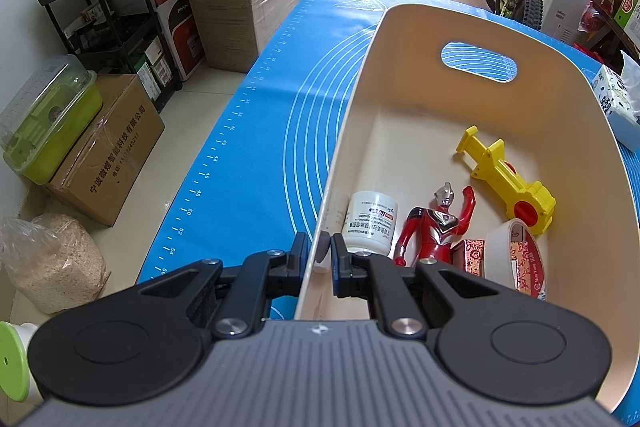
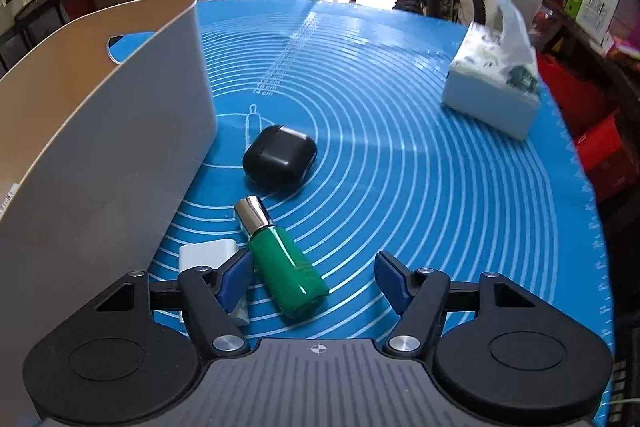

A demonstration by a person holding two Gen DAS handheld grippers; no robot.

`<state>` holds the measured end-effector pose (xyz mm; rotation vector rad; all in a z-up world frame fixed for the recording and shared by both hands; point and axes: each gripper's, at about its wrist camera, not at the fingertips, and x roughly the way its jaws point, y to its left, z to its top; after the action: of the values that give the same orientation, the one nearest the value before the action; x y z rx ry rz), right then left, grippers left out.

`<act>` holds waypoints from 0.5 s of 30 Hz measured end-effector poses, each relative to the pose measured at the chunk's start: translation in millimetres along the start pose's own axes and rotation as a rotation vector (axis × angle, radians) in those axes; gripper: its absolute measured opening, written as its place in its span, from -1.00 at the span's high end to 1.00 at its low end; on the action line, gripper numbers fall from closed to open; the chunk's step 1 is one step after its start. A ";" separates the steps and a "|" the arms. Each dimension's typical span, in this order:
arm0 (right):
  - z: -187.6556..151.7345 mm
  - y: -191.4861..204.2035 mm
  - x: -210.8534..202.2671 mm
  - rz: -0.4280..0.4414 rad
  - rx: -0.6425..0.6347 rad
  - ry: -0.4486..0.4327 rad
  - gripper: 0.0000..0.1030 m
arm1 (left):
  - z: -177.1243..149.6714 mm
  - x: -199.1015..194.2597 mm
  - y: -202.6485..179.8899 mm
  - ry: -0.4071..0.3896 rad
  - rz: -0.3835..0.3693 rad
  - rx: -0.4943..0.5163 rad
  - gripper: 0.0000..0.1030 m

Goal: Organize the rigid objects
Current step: 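Move the right gripper to the green bottle and grasp it, then lift the green bottle and carry it over the basket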

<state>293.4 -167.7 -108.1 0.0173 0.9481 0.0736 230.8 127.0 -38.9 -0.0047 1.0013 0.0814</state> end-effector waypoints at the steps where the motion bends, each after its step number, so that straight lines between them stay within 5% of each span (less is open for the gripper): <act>1: -0.7 -0.9 2.5 0.009 0.003 0.009 -0.35 | 0.1 0.0 0.1 0.000 0.001 0.001 0.73; 11: -4.0 6.2 3.8 -0.009 -0.070 -0.042 0.34 | 1.4 -1.5 -0.4 0.001 0.000 0.000 0.73; 15: -5.4 14.2 1.4 -0.006 -0.112 -0.053 0.35 | 1.7 -1.5 -0.1 0.001 0.000 0.000 0.73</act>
<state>289.0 -153.6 -111.7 -0.0868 0.8896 0.1207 231.4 126.9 -36.7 -0.0048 1.0026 0.0813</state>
